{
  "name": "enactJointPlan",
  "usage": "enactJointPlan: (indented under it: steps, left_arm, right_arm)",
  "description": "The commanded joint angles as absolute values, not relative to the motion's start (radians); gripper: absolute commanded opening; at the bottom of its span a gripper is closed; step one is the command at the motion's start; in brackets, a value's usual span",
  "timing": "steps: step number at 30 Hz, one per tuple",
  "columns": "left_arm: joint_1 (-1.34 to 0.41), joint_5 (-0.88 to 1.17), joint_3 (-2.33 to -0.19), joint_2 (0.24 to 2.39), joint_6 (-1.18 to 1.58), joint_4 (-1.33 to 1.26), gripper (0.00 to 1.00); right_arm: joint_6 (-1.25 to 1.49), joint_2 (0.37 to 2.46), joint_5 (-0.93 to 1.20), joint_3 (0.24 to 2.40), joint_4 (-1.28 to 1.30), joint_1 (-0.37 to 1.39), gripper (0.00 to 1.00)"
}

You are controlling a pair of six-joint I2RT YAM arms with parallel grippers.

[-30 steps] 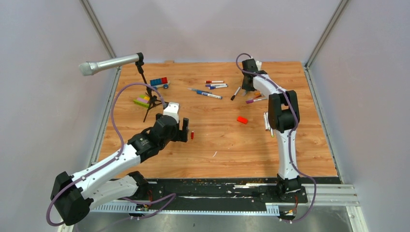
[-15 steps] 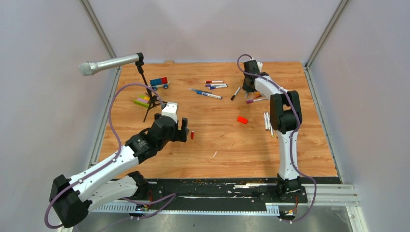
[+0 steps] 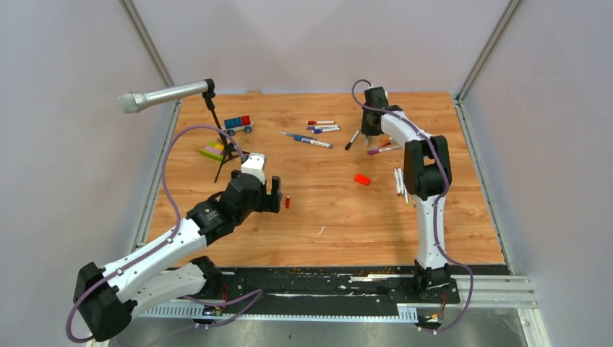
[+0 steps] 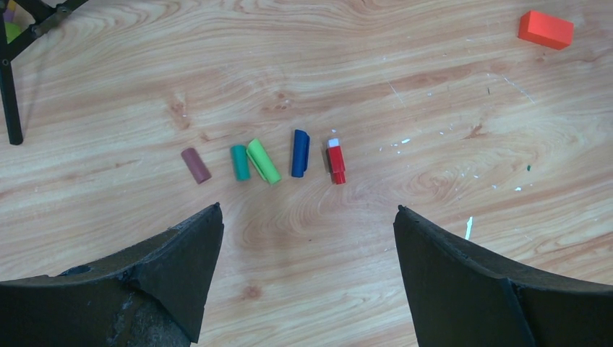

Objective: Open the pen caps
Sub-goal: Pick up the pen from the center of the board.

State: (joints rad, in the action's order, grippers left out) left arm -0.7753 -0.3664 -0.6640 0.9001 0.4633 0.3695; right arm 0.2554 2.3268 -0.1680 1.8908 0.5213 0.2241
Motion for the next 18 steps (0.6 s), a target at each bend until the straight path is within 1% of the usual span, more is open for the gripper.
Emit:
enactJointPlan:
  steps: [1,6,11,14,18]
  left_arm:
    - [-0.771,-0.349,-0.694,0.883,0.481,0.343,0.93]
    - [-0.773,-0.331,-0.692,0.883,0.488,0.327,0.94]
    - [-0.772,-0.275,-0.681,0.883,0.505,0.276,0.94]
    - [-0.772,-0.219,-0.665,0.882,0.525,0.211,0.95]
    - [-0.772,-0.134,-0.626,0.885,0.572,0.068,0.99]
  right_arm:
    - [0.206,2.270,-0.146,1.903,0.495,0.224,0.04]
    - [0.189,2.194,-0.127,1.839,0.442,0.219,0.03]
    - [0.190,2.080,-0.063,1.741,0.383,0.216,0.02]
    - [0.207,2.007,-0.017,1.666,0.344,0.214,0.02]
    - [0.253,1.890,0.117,1.521,0.283,0.202,0.02]
